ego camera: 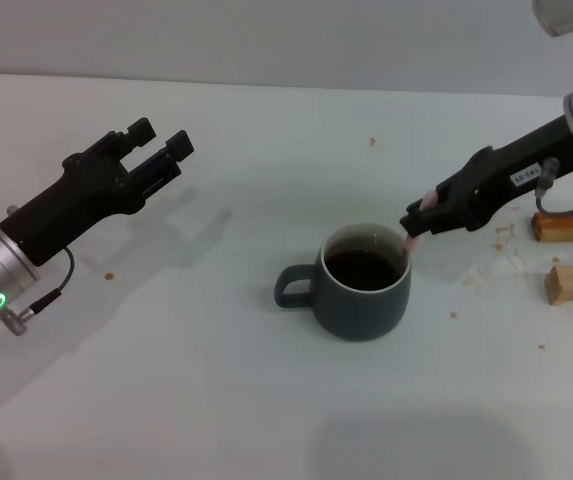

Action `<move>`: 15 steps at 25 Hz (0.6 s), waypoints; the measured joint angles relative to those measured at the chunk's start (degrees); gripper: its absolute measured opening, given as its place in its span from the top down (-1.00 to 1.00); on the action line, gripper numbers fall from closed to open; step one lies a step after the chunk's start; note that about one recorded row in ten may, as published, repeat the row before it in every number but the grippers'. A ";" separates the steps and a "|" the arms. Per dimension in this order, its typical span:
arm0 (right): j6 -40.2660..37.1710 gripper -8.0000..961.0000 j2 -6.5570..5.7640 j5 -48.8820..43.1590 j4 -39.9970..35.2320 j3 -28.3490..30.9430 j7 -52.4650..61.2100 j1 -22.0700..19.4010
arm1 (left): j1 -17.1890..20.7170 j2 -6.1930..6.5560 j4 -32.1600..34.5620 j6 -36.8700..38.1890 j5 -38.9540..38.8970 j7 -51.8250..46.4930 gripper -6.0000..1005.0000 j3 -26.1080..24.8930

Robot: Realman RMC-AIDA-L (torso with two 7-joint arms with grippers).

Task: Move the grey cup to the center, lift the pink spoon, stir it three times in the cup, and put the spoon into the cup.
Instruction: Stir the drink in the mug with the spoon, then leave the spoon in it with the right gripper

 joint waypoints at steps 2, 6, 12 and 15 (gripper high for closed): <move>1.26 0.74 -0.04 -0.01 0.23 0.21 0.09 -0.25 | -0.13 -0.13 0.00 -0.12 0.00 0.00 -0.38 0.00; 2.85 0.74 0.03 -0.01 0.39 0.77 0.92 -0.25 | -0.21 -0.15 0.00 -0.13 0.00 0.00 -0.38 0.01; 4.37 0.74 0.24 0.24 0.40 0.96 2.39 0.10 | -0.23 -0.15 0.00 -0.17 0.00 0.00 -0.38 0.01; 4.68 0.64 0.27 0.35 0.41 0.99 2.41 0.12 | -0.14 -0.18 0.00 -0.17 0.00 0.00 -0.38 0.00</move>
